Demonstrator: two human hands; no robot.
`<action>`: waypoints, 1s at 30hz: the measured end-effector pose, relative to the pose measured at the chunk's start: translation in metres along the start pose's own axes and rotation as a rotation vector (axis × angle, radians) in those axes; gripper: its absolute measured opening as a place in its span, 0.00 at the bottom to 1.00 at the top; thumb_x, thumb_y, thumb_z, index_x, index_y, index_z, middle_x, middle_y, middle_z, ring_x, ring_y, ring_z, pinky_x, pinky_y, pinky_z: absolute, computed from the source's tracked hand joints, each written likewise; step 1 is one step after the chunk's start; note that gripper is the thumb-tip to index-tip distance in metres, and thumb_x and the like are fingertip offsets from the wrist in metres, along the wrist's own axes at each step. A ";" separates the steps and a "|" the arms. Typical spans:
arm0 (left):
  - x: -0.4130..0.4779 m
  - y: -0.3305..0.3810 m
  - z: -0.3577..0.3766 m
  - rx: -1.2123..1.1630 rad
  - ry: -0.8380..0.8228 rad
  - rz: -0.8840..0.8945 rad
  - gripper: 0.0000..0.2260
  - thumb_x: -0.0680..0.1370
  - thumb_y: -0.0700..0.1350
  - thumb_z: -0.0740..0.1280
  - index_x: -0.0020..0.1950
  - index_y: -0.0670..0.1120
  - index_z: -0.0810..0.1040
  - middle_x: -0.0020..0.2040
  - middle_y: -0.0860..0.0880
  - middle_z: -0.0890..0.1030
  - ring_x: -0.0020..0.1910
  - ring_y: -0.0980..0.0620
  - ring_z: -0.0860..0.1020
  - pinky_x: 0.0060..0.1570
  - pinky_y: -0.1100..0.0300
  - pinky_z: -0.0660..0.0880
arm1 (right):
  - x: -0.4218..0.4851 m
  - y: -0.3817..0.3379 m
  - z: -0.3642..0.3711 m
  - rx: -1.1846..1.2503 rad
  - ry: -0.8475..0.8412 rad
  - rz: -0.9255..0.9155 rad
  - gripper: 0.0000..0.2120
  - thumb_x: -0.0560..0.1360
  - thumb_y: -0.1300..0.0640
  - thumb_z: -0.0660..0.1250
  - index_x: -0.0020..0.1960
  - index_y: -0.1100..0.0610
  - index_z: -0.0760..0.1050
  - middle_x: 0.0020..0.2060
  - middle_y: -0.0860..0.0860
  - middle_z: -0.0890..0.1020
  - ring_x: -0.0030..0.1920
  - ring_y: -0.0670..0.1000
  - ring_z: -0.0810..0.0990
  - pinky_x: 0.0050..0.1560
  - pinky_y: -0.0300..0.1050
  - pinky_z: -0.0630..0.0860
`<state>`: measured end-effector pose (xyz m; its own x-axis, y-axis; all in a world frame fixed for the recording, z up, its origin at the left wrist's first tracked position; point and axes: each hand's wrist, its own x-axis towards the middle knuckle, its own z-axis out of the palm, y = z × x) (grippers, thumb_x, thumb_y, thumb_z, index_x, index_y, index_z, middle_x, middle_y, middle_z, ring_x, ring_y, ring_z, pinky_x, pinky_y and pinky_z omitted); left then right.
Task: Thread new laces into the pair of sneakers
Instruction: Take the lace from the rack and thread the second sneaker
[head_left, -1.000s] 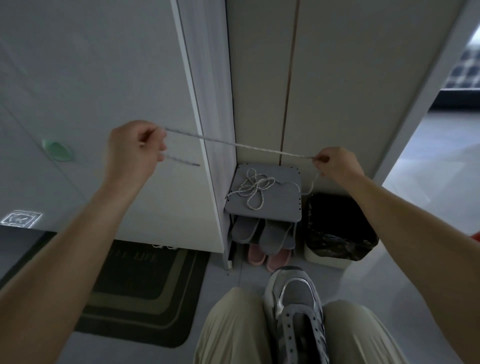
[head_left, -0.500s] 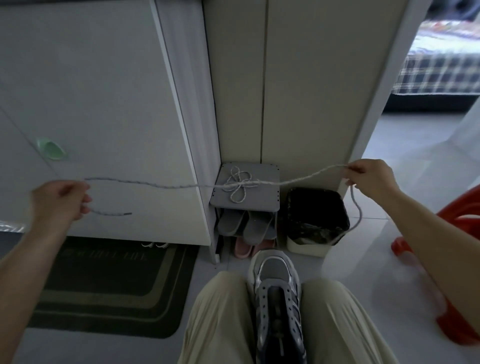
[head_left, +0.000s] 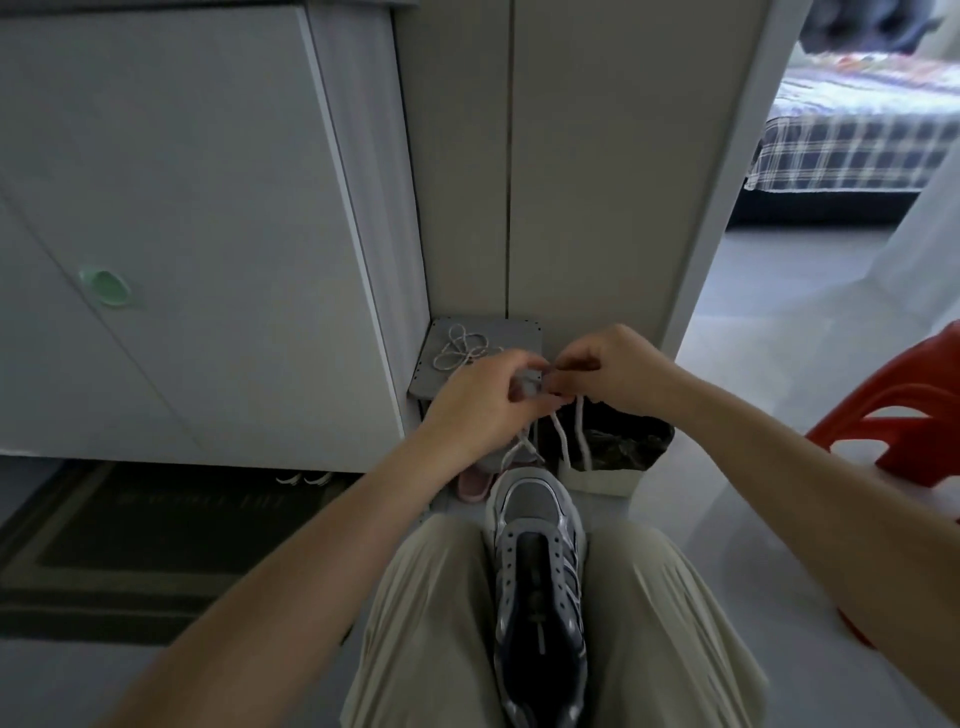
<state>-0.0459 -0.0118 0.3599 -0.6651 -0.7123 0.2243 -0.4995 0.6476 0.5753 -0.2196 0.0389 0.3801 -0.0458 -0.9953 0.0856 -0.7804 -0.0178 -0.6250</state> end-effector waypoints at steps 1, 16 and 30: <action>0.002 0.001 0.004 -0.007 0.021 0.013 0.14 0.74 0.57 0.68 0.55 0.52 0.79 0.40 0.54 0.79 0.39 0.57 0.77 0.42 0.55 0.76 | -0.003 -0.003 0.000 0.017 0.004 -0.003 0.07 0.72 0.48 0.70 0.35 0.45 0.79 0.26 0.41 0.79 0.27 0.40 0.73 0.32 0.33 0.68; -0.002 -0.090 -0.072 -0.176 0.320 -0.323 0.08 0.74 0.47 0.72 0.36 0.50 0.78 0.37 0.44 0.83 0.33 0.46 0.76 0.42 0.45 0.78 | -0.051 0.084 -0.020 0.057 0.094 0.315 0.06 0.72 0.55 0.72 0.38 0.55 0.82 0.29 0.45 0.82 0.24 0.40 0.73 0.31 0.31 0.71; -0.004 -0.122 -0.076 -0.260 0.413 -0.455 0.10 0.75 0.45 0.70 0.33 0.51 0.78 0.27 0.58 0.80 0.30 0.50 0.72 0.36 0.56 0.74 | -0.066 0.105 -0.027 0.161 -0.071 0.529 0.07 0.72 0.55 0.72 0.39 0.58 0.82 0.28 0.48 0.82 0.25 0.42 0.72 0.31 0.35 0.71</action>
<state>0.0601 -0.1087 0.3488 -0.1266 -0.9777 0.1673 -0.4954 0.2085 0.8433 -0.3155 0.1052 0.3296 -0.3591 -0.8763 -0.3211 -0.5567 0.4773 -0.6799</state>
